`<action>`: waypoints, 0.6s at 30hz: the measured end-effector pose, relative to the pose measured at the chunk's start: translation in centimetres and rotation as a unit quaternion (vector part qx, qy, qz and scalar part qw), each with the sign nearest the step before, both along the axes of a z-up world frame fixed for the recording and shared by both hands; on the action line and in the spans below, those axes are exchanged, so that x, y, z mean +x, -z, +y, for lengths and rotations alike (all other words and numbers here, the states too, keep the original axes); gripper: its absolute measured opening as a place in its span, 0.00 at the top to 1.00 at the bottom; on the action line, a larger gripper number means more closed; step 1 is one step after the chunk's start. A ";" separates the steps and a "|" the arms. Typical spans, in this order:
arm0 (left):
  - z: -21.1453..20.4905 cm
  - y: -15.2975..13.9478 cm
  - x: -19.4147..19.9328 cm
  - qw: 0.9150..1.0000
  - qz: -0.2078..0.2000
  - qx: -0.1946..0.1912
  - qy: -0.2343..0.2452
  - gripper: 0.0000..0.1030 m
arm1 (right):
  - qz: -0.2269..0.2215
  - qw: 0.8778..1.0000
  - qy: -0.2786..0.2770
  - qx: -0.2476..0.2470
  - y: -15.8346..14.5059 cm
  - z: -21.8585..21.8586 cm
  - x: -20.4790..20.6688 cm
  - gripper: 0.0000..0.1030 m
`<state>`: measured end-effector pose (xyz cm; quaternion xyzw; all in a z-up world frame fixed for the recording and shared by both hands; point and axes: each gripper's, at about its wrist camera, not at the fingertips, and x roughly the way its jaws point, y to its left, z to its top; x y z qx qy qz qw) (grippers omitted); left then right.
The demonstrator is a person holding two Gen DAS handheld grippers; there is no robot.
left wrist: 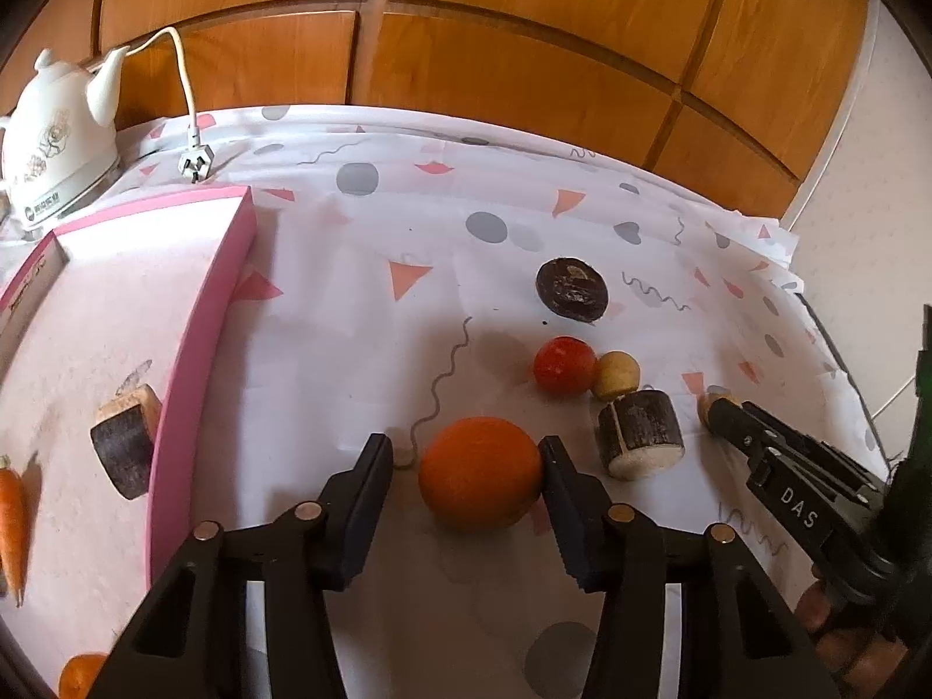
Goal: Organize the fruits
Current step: 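Lift the orange toward the pink tray with the left tool while the right holds the potato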
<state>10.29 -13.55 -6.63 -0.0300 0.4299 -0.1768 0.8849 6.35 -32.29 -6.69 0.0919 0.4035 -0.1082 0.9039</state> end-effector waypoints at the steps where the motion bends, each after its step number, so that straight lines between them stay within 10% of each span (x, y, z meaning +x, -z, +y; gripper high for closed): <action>1: -0.1 0.0 -0.1 1.000 -0.001 -0.001 0.006 0.58 | 0.000 1.000 0.000 -0.001 0.0 0.0 0.0 0.76; 18: 1.4 -2.5 -2.5 1.000 -0.030 -0.002 -0.005 0.62 | 0.005 1.000 -0.002 -0.022 0.1 0.4 0.2 0.76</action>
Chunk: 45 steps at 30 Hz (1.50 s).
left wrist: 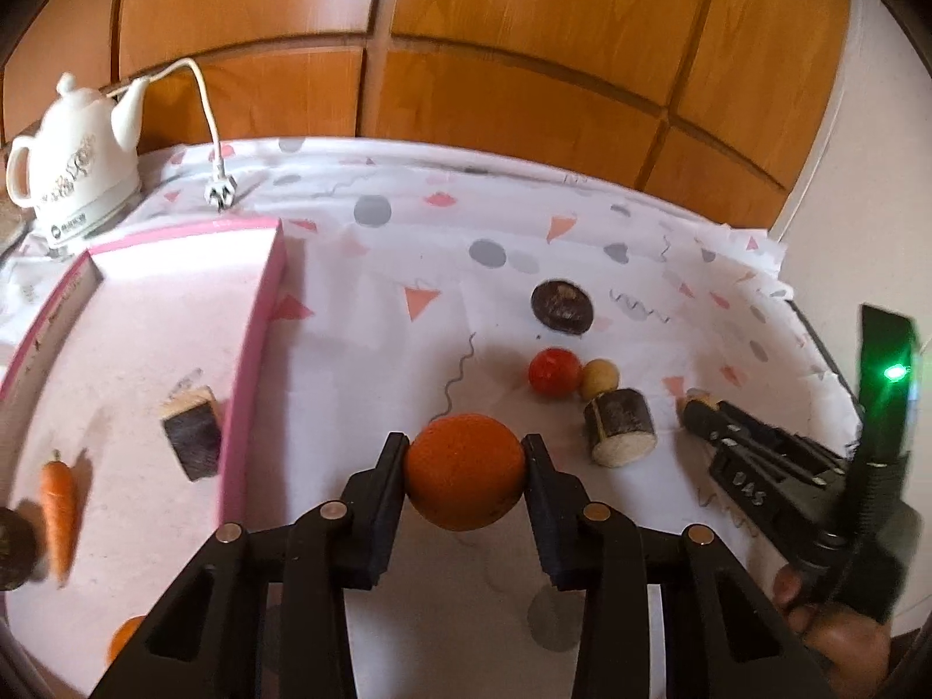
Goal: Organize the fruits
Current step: 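Lift the orange toward the pink tray with the left tool while the right holds the potato, then release the orange in the tray with the left tool while the right drops the potato there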
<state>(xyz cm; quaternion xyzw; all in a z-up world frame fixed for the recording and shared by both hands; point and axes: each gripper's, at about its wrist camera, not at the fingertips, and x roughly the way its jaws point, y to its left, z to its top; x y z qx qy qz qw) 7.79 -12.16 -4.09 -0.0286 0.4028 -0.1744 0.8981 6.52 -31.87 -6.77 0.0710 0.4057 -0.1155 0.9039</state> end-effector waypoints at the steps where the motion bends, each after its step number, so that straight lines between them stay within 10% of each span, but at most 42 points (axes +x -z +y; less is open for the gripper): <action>1: 0.2 -0.4 -0.2 1.000 -0.005 -0.001 -0.001 0.62 | 0.000 1.000 0.000 0.000 0.0 0.0 0.0 0.76; 25: 12.9 -4.4 1.0 0.992 -0.020 -0.051 -0.116 0.62 | 0.013 1.000 -0.002 -0.027 0.1 0.6 0.3 0.76; 35: 18.2 -1.8 4.6 0.980 0.006 -0.006 -0.201 0.58 | 0.014 1.000 -0.002 -0.027 0.1 0.5 0.3 0.76; 45: 15.2 -2.7 0.7 0.982 -0.036 0.027 -0.184 0.42 | -0.006 0.999 -0.027 -0.039 -1.2 2.1 -0.7 0.76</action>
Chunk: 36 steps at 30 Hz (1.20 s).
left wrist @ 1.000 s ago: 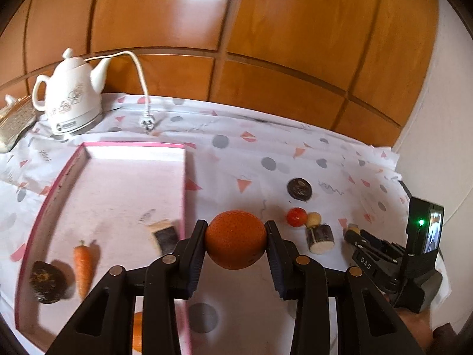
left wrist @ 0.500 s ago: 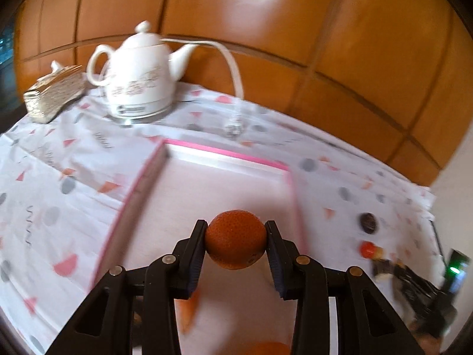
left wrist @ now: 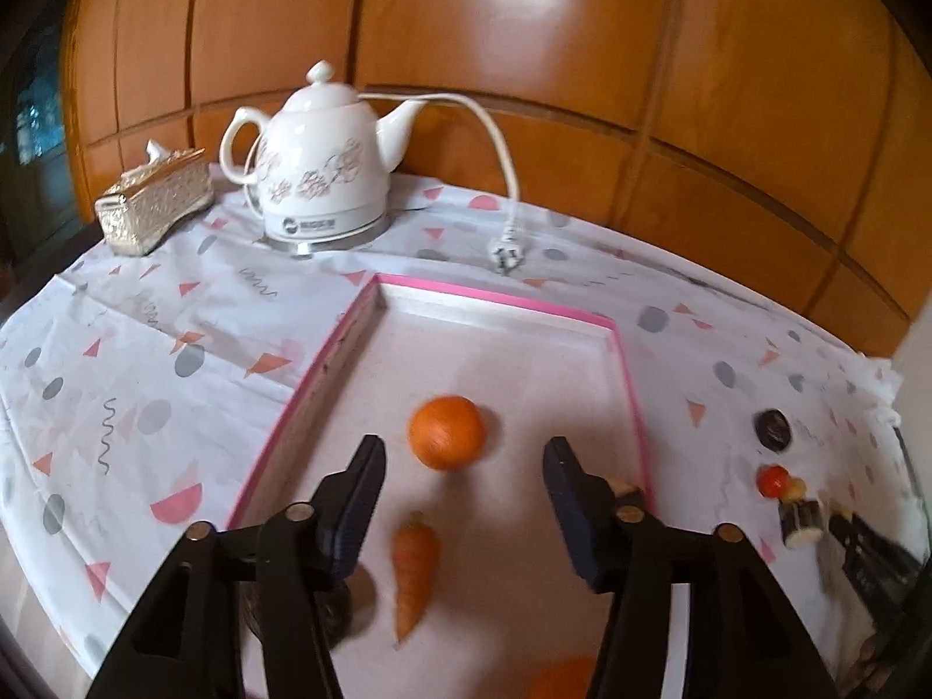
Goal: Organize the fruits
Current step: 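Release the orange in the tray with the left tool while the right drops the potato there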
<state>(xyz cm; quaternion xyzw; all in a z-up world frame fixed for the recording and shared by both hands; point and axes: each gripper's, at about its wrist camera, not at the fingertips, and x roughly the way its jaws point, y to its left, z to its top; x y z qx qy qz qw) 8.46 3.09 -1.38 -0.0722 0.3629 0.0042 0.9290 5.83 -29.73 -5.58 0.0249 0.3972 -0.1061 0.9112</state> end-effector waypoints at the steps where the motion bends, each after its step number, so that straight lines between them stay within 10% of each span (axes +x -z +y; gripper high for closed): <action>1: -0.4 -0.1 -0.3 1.000 -0.001 0.004 0.006 0.42 | -0.007 1.000 -0.004 0.007 -0.4 0.4 -0.3 0.76; 21: 1.1 -1.0 -3.5 1.000 -0.023 0.014 -0.014 0.29 | -0.026 0.962 -0.248 0.108 -5.6 15.6 -0.7 0.76; 36: 5.4 0.1 -4.9 0.998 -0.009 0.002 -0.067 0.26 | 0.012 0.944 -0.307 0.120 -4.4 22.6 1.3 0.71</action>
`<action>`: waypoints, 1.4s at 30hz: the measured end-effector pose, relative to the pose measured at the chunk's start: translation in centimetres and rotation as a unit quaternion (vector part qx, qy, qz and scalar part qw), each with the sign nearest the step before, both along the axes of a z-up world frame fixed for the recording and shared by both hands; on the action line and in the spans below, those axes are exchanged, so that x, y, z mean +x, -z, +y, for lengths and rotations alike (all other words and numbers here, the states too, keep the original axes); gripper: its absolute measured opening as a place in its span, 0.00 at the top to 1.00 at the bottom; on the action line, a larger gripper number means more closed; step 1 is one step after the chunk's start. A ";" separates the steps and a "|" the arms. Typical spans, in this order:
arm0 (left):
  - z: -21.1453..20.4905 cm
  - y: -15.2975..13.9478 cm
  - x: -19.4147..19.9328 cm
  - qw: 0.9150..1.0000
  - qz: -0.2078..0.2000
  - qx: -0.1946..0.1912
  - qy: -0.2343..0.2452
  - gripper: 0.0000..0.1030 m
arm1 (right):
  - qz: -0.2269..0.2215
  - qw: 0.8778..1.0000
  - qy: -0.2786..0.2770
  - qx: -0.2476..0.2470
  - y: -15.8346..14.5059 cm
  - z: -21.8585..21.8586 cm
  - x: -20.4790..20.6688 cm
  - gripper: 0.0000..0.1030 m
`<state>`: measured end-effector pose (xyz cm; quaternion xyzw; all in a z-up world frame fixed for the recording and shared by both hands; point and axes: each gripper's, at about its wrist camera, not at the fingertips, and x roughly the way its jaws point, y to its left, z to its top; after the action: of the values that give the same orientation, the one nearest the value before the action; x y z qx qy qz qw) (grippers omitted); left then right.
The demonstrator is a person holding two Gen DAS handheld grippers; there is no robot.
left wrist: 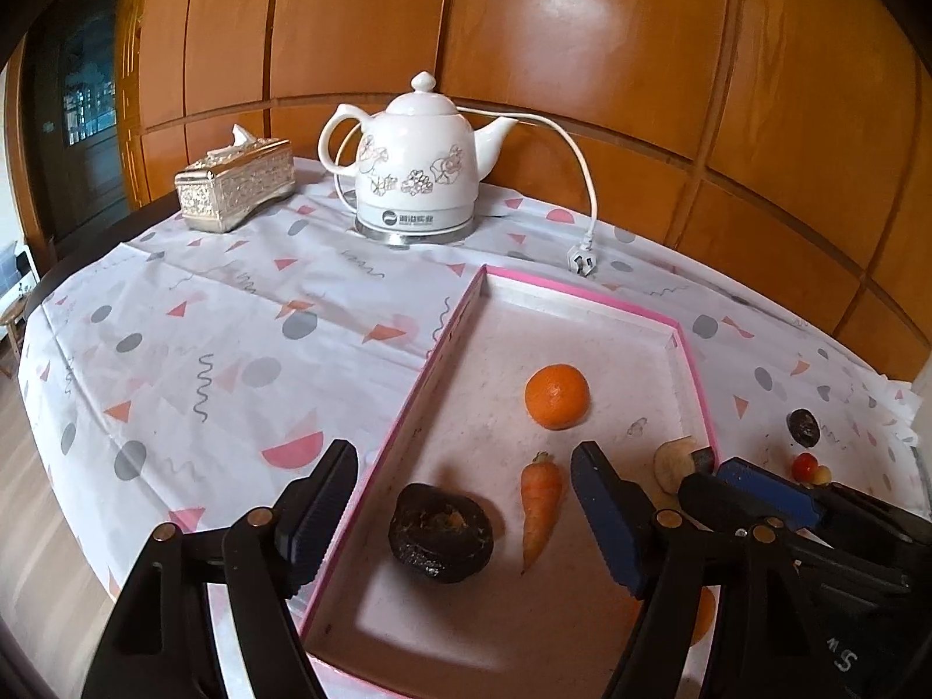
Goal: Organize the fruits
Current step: 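Release the orange in the tray with the left tool while the right drops the potato there, then grasp the dark eggplant slice with the left tool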
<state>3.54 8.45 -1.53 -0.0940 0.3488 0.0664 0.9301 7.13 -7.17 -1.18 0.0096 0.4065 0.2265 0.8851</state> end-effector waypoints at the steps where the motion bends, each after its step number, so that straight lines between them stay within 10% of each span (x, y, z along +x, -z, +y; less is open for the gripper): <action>1: 0.0 0.1 0.0 1.000 0.000 -0.001 0.001 0.26 | -0.001 1.000 0.001 0.000 0.0 0.1 -0.1 0.70; 24: -5.4 -1.1 -1.0 0.996 -0.014 0.010 0.084 0.26 | -0.033 0.990 0.138 0.005 -0.8 -7.3 -2.3 0.68; 42: -12.3 -1.7 -1.0 0.981 -0.014 0.016 0.193 0.26 | -0.006 0.954 0.301 -0.003 1.6 -19.0 -4.3 0.65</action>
<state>2.57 -3.81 0.13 -0.0114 0.3465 -0.1100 0.9315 2.88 -26.17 -2.75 0.1277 0.3802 -0.0514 0.9146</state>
